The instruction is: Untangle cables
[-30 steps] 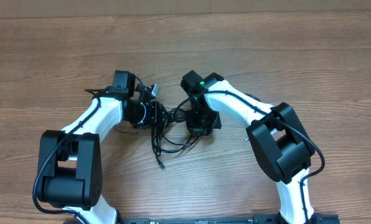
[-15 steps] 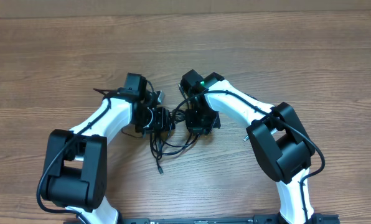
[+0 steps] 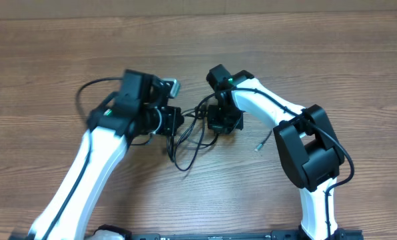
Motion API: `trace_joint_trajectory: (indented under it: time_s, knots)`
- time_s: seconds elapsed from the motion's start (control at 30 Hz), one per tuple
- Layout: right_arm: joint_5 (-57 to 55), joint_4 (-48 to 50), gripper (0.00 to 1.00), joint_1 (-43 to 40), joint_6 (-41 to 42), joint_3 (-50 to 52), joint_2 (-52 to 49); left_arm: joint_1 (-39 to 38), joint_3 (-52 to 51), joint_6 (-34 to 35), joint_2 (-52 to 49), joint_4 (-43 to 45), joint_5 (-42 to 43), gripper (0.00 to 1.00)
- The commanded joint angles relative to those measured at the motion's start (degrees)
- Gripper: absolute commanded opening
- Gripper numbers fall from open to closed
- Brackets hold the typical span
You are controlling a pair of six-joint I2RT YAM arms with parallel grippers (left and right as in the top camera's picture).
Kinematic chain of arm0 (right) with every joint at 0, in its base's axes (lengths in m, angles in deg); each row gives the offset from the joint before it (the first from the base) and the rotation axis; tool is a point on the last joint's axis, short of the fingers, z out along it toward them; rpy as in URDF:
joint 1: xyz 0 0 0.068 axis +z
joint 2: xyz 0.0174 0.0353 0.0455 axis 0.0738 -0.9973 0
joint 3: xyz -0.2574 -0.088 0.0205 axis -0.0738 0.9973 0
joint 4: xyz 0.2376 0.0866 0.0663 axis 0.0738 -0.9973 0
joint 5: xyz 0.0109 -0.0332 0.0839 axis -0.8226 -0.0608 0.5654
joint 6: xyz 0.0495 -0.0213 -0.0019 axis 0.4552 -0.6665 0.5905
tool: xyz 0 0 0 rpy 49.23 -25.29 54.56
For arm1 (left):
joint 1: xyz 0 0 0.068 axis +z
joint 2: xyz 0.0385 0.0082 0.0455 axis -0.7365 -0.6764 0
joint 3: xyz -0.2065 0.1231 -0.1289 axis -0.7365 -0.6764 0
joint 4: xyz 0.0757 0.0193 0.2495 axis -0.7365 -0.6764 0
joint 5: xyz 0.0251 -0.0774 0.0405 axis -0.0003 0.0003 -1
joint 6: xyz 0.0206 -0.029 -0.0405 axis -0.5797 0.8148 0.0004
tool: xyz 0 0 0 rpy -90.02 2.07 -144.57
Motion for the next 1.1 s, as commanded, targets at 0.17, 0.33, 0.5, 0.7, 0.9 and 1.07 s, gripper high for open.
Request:
trace_joint_trajectory:
  time_s: [0.17,0.33,0.5,0.7,0.9,1.07]
  knots:
    - [-10.95,-0.92,0.04,-4.33,5.42,0.48,-0.59,0.33,1.42,14.60,15.15,-6.08,-28.57,0.04]
    - [-14.08,-1.86,0.04,-8.90,8.57,0.48,-0.59,0.35,1.42,19.98,18.27,-7.87,-33.75,0.04]
    - [-13.16,-2.38,0.04,-11.32,9.77,0.52,-0.59,0.35,1.29,25.64,19.08,-9.81,-43.06,0.04]
    - [-8.33,-0.96,0.69,-8.68,4.39,1.38,-0.59,0.33,1.25,23.41,7.23,-10.36,-38.77,0.86]
    - [3.63,-5.88,0.69,-9.81,-5.25,-6.67,2.25,0.33,1.29,16.81,5.92,-7.96,-27.78,1.00]
    - [2.10,-9.51,0.75,-9.81,-6.10,-7.85,5.35,0.22,1.27,16.76,-3.98,-7.61,-21.92,0.80]
